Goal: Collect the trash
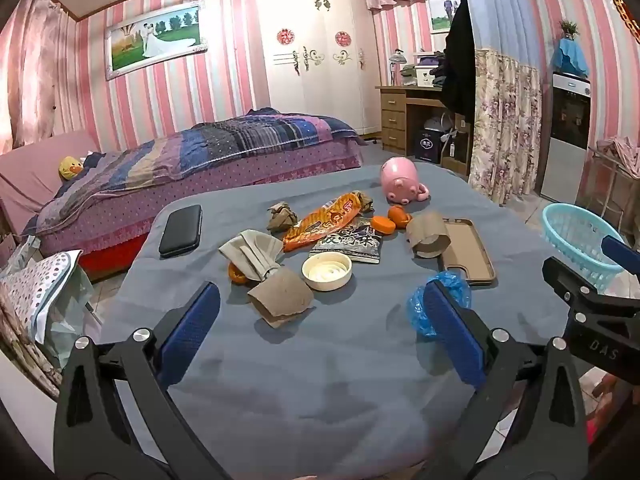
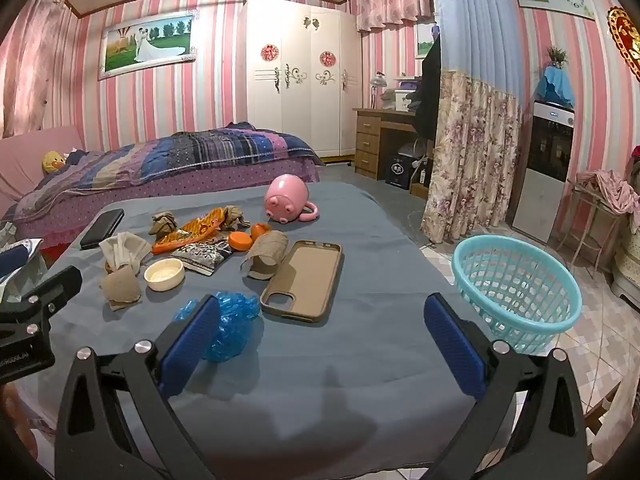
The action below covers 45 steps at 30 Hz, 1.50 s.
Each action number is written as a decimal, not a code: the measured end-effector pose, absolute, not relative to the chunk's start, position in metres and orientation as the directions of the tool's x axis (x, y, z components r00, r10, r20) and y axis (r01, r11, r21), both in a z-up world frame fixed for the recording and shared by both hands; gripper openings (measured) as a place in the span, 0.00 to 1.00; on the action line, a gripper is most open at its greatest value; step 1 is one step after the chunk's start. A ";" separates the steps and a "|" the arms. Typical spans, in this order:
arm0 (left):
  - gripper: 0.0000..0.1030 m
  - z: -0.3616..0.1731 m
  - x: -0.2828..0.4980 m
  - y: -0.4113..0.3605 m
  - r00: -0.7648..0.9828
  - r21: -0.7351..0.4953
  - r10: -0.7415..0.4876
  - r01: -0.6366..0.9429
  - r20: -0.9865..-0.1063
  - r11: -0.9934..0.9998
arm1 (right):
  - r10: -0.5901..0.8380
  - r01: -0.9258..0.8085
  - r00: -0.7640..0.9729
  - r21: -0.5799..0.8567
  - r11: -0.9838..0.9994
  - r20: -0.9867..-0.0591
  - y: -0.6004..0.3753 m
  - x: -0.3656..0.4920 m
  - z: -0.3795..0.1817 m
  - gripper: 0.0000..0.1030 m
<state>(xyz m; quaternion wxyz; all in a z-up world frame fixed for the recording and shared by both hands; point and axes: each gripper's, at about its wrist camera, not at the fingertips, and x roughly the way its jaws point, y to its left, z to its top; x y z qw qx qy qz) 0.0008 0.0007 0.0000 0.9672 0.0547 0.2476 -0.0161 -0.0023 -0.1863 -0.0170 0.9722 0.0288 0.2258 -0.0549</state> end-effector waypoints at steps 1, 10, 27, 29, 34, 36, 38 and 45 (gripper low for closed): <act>0.95 0.000 0.001 0.001 0.878 0.097 -0.004 0.057 -0.479 0.994 | -0.095 0.120 0.892 0.029 0.992 -0.441 -0.186 -0.002 -0.017 0.97; 0.95 0.000 0.004 0.008 0.875 0.065 -0.004 0.041 -0.484 0.997 | -0.094 0.116 0.891 0.021 0.993 -0.444 -0.183 0.000 -0.019 0.97; 0.95 0.001 0.000 0.007 0.882 0.072 0.007 0.031 -0.471 0.997 | -0.100 0.113 0.895 0.005 0.994 -0.435 -0.186 -0.005 -0.016 0.97; 0.95 0.002 0.000 0.007 0.883 0.073 0.007 0.031 -0.470 0.997 | -0.101 0.113 0.895 0.004 0.994 -0.434 -0.185 -0.005 -0.017 0.97; 0.95 0.002 0.000 0.007 0.882 0.073 0.007 0.031 -0.471 0.997 | -0.102 0.115 0.895 0.003 0.993 -0.433 -0.185 -0.005 -0.016 0.97; 0.95 0.002 -0.001 0.007 0.883 0.076 0.010 0.029 -0.470 0.997 | -0.103 0.116 0.895 0.002 0.993 -0.434 -0.185 -0.005 -0.016 0.97; 0.95 0.002 -0.002 0.009 0.884 0.079 0.011 0.030 -0.467 0.996 | -0.105 0.118 0.895 0.003 0.993 -0.434 -0.187 -0.005 -0.016 0.97; 0.95 0.002 -0.002 0.009 0.884 0.079 0.010 0.030 -0.467 0.996 | -0.105 0.118 0.895 0.002 0.993 -0.434 -0.187 -0.005 -0.016 0.97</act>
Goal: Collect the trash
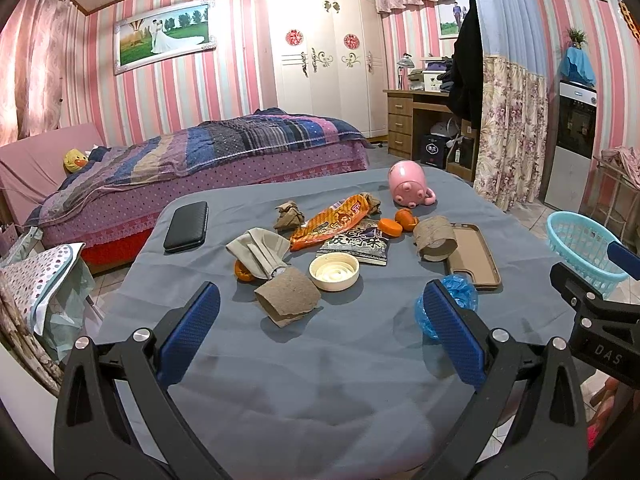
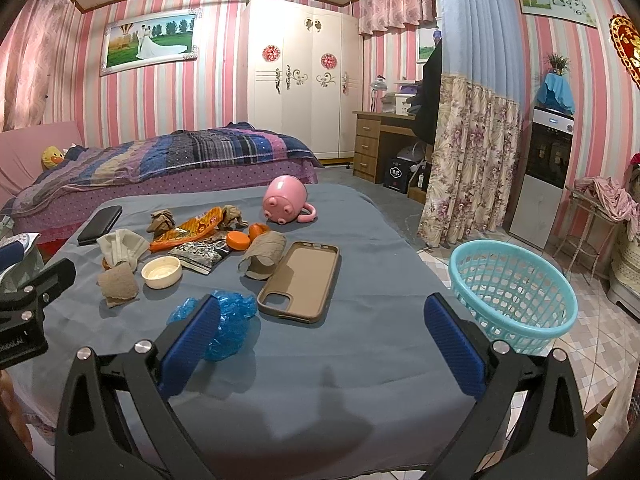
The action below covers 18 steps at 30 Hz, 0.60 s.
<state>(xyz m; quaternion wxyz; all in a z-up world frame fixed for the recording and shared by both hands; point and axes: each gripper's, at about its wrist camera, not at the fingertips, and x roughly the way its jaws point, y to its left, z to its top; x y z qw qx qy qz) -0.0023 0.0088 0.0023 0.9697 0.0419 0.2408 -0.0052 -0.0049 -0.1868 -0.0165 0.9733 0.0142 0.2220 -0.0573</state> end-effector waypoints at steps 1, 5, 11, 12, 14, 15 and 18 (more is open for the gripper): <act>0.95 0.003 -0.003 0.009 0.884 0.080 0.010 0.031 -0.468 0.996 | -0.106 0.118 0.895 0.002 0.993 -0.434 -0.187 -0.005 -0.016 0.97; 0.95 0.002 -0.002 0.009 0.884 0.078 0.010 0.030 -0.468 0.996 | -0.106 0.119 0.895 0.003 0.993 -0.434 -0.187 -0.005 -0.017 0.97; 0.95 0.002 -0.003 0.009 0.885 0.082 0.014 0.028 -0.466 0.996 | -0.107 0.120 0.895 0.002 0.993 -0.434 -0.188 -0.005 -0.017 0.97; 0.95 0.002 -0.003 0.009 0.884 0.082 0.014 0.027 -0.466 0.996 | -0.107 0.120 0.895 0.002 0.993 -0.433 -0.188 -0.005 -0.016 0.97; 0.95 0.002 -0.003 0.009 0.885 0.082 0.013 0.029 -0.466 0.996 | -0.106 0.119 0.895 0.003 0.993 -0.434 -0.188 -0.005 -0.016 0.97; 0.95 0.002 -0.003 0.008 0.885 0.082 0.013 0.028 -0.466 0.996 | -0.106 0.119 0.895 0.002 0.993 -0.434 -0.187 -0.005 -0.016 0.97; 0.95 0.002 -0.003 0.008 0.884 0.081 0.013 0.028 -0.466 0.996 | -0.106 0.118 0.895 0.001 0.993 -0.434 -0.188 -0.005 -0.016 0.97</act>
